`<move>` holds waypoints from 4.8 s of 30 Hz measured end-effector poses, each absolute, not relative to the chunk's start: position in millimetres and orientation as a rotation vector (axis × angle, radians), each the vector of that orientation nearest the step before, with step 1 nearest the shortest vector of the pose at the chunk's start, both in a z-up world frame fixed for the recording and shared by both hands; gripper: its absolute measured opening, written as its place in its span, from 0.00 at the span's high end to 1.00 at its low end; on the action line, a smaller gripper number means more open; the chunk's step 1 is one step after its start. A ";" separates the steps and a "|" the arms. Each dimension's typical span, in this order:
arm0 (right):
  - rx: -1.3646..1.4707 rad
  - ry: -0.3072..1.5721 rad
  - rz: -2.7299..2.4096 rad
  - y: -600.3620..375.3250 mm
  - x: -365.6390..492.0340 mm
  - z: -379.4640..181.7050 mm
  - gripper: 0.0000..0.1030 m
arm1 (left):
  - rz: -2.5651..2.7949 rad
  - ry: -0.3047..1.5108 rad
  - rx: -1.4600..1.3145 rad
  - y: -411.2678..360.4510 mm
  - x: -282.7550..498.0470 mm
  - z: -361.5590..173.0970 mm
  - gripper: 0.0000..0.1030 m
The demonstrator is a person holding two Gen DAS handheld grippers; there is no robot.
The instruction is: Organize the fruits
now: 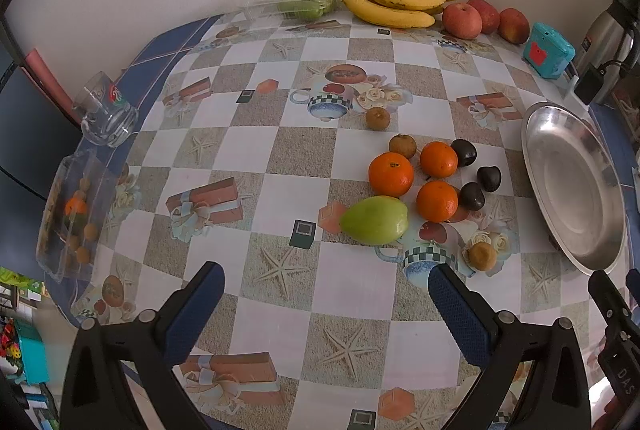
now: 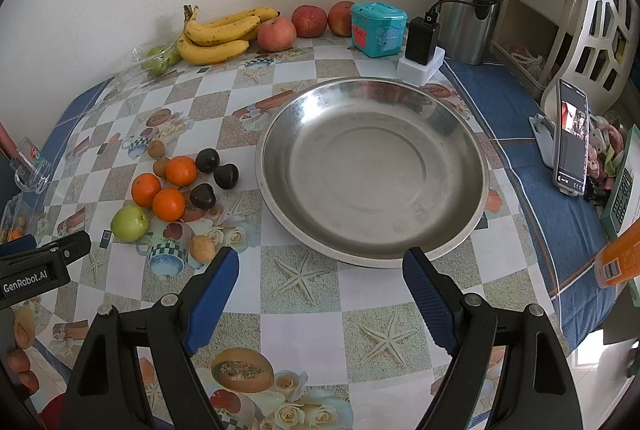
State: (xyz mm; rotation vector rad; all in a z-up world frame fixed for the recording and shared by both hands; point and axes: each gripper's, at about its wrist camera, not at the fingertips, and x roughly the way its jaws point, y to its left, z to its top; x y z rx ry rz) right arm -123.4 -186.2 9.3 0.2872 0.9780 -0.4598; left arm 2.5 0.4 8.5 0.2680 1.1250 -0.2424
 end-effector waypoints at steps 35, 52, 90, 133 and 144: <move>0.294 0.984 -0.416 -180.7 -116.8 5.0 0.18 | -0.276 1.076 0.241 -0.1 8.4 9.7 0.00; 0.393 1.104 -0.207 -157.1 -53.8 -27.7 0.18 | -0.279 1.108 0.160 -6.3 47.0 -15.3 0.00; 0.403 1.142 -0.159 -147.4 -31.5 -42.4 0.76 | -0.353 1.253 -0.016 -5.1 60.0 -28.4 0.44; 0.633 1.119 -0.702 -308.8 -106.3 -34.1 0.60 | -0.711 1.212 0.190 -194.6 11.9 -16.1 0.37; 0.620 1.092 -0.662 -302.7 -102.6 -25.5 0.40 | -0.541 1.134 0.215 -152.4 30.0 -1.1 0.21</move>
